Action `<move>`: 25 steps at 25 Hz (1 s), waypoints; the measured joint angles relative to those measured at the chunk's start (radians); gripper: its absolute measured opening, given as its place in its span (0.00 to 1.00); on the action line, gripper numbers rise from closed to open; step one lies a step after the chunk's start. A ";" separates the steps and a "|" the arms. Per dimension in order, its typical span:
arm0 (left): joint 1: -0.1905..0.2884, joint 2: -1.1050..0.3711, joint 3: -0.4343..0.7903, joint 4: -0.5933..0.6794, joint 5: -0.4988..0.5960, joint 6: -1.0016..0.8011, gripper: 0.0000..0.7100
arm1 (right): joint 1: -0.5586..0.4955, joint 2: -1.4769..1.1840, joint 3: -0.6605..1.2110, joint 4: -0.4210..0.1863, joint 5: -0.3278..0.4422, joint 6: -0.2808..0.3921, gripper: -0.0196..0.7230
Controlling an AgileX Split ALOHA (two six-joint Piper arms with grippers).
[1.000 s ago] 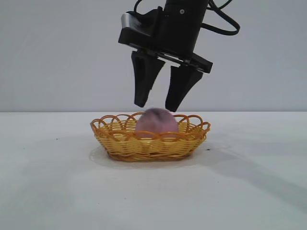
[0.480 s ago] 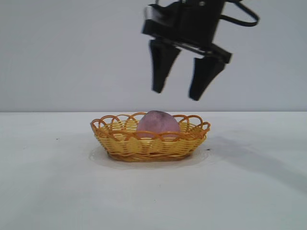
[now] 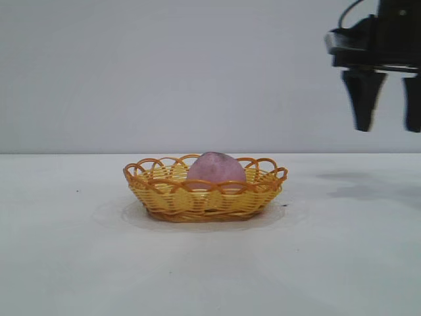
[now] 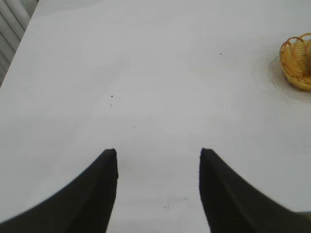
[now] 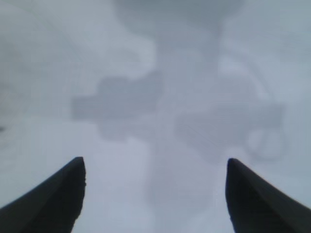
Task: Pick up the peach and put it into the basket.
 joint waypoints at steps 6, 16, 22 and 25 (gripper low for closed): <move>0.000 0.000 0.000 0.000 0.000 0.000 0.52 | -0.048 -0.064 0.000 -0.008 0.004 0.020 0.75; 0.000 0.000 0.000 0.000 0.000 0.000 0.52 | -0.065 -0.333 0.018 -0.026 0.021 0.045 0.75; 0.000 0.000 0.000 0.000 0.000 0.000 0.52 | -0.121 -0.482 0.117 -0.029 0.025 0.045 0.75; 0.000 0.000 0.000 0.000 0.000 0.000 0.52 | -0.166 -0.556 0.181 0.001 0.028 0.047 0.75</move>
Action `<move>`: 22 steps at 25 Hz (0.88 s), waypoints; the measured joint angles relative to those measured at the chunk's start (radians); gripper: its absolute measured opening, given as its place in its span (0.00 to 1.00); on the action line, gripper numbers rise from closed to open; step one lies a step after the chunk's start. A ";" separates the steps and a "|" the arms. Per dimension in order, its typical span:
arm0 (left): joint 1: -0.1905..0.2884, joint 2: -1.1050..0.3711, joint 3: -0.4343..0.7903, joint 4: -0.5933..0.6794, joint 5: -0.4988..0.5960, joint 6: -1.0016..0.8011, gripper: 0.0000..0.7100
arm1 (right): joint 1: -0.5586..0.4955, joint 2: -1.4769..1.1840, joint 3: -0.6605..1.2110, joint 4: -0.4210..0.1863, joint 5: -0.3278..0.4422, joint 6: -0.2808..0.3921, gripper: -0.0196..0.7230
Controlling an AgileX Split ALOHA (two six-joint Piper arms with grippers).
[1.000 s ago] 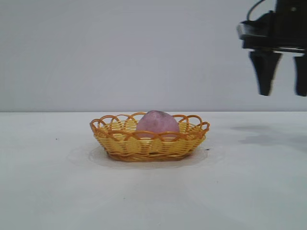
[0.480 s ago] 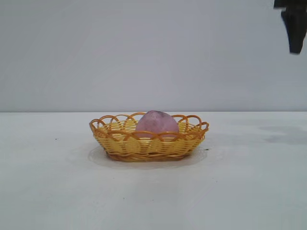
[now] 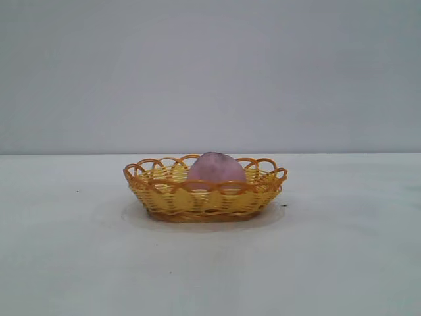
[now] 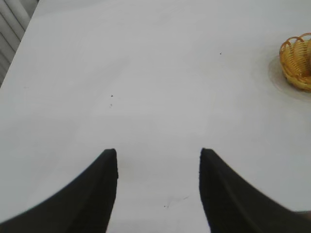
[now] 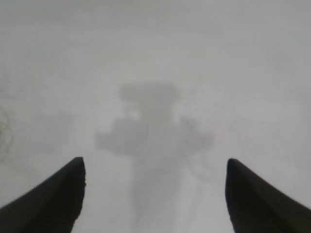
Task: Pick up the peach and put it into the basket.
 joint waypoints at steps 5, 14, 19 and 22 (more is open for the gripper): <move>0.000 0.000 0.000 0.000 0.000 0.000 0.52 | -0.010 -0.167 0.112 0.041 0.004 0.000 0.75; 0.000 0.000 0.000 0.000 0.000 0.000 0.52 | -0.010 -0.515 0.372 0.037 0.007 0.000 0.75; 0.000 0.000 0.000 0.000 0.000 0.000 0.52 | 0.001 -0.760 0.575 0.037 -0.031 0.000 0.75; 0.000 0.000 0.000 0.000 0.000 0.000 0.52 | 0.047 -0.888 0.706 0.028 -0.038 0.000 0.75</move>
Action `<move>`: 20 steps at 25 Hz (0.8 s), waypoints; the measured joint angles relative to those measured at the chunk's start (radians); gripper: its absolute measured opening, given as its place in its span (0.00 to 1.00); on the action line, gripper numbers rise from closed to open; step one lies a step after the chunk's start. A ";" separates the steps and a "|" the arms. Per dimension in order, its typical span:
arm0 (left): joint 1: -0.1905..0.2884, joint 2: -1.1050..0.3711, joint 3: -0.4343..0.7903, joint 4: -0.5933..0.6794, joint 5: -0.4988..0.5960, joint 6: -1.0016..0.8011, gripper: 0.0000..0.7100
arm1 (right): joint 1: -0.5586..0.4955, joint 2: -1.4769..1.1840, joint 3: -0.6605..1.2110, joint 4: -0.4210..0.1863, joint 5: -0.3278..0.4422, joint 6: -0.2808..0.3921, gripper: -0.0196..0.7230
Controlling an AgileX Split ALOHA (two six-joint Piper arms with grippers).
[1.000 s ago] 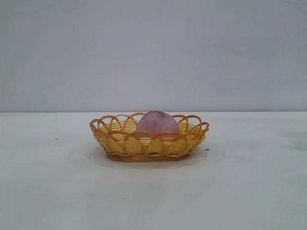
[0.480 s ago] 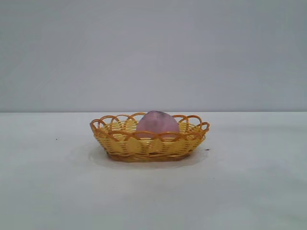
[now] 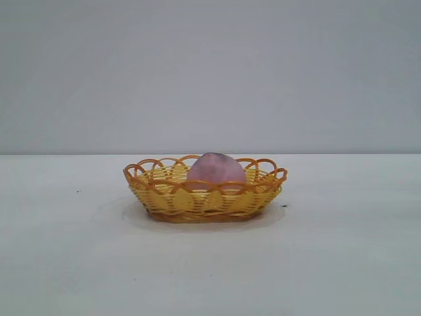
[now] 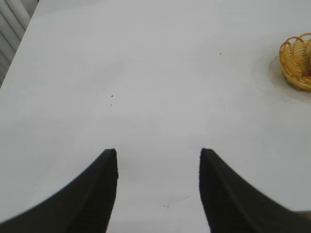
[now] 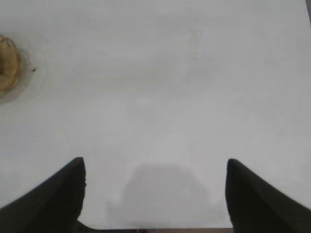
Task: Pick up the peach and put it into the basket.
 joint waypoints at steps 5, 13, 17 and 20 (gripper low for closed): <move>0.000 0.000 0.000 0.000 0.000 0.000 0.52 | 0.075 -0.187 0.223 -0.022 -0.044 0.000 0.75; 0.000 0.000 0.000 0.000 0.000 0.000 0.52 | 0.081 -0.420 0.291 -0.008 -0.071 0.002 0.75; 0.000 0.000 0.000 0.000 0.000 0.000 0.52 | 0.081 -0.522 0.291 -0.002 -0.071 0.002 0.75; 0.000 0.000 0.000 0.000 0.000 0.000 0.52 | 0.081 -0.614 0.291 -0.002 -0.071 0.002 0.75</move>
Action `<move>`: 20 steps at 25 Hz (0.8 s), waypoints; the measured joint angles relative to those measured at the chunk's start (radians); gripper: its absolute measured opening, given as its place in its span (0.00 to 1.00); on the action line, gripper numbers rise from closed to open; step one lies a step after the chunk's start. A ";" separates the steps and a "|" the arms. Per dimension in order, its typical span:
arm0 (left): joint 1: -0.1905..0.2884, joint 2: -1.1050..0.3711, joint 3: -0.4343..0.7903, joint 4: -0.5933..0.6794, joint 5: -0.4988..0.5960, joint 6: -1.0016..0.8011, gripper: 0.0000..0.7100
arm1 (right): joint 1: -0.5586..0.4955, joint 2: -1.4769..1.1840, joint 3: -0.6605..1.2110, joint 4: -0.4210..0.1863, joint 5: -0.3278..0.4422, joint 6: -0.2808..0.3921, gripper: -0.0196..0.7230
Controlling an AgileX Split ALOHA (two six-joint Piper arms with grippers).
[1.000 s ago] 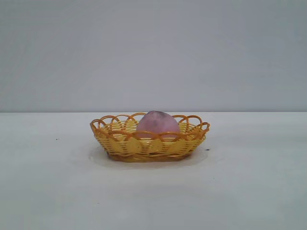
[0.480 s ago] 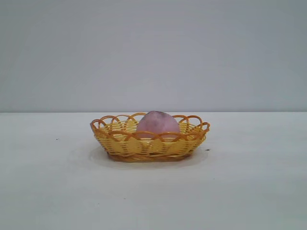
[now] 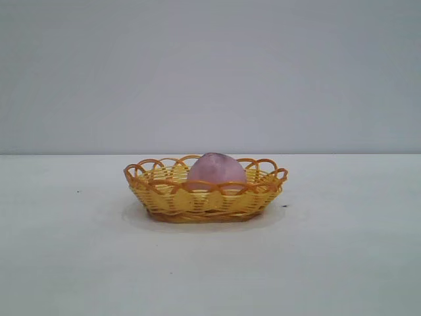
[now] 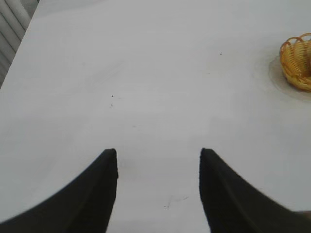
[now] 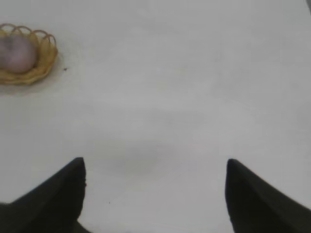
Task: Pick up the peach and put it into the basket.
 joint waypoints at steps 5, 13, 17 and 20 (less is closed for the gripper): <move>0.000 0.000 0.000 0.000 0.000 0.000 0.52 | 0.000 -0.043 0.000 0.002 0.004 0.002 0.75; 0.000 0.000 0.000 0.000 0.000 0.000 0.52 | 0.000 -0.043 0.000 0.003 0.004 0.004 0.75; 0.000 0.000 0.000 0.000 0.000 0.000 0.52 | 0.000 -0.043 0.000 0.009 0.004 0.004 0.75; 0.000 0.000 0.000 0.000 0.000 0.000 0.52 | 0.000 -0.043 0.000 0.009 0.004 0.004 0.75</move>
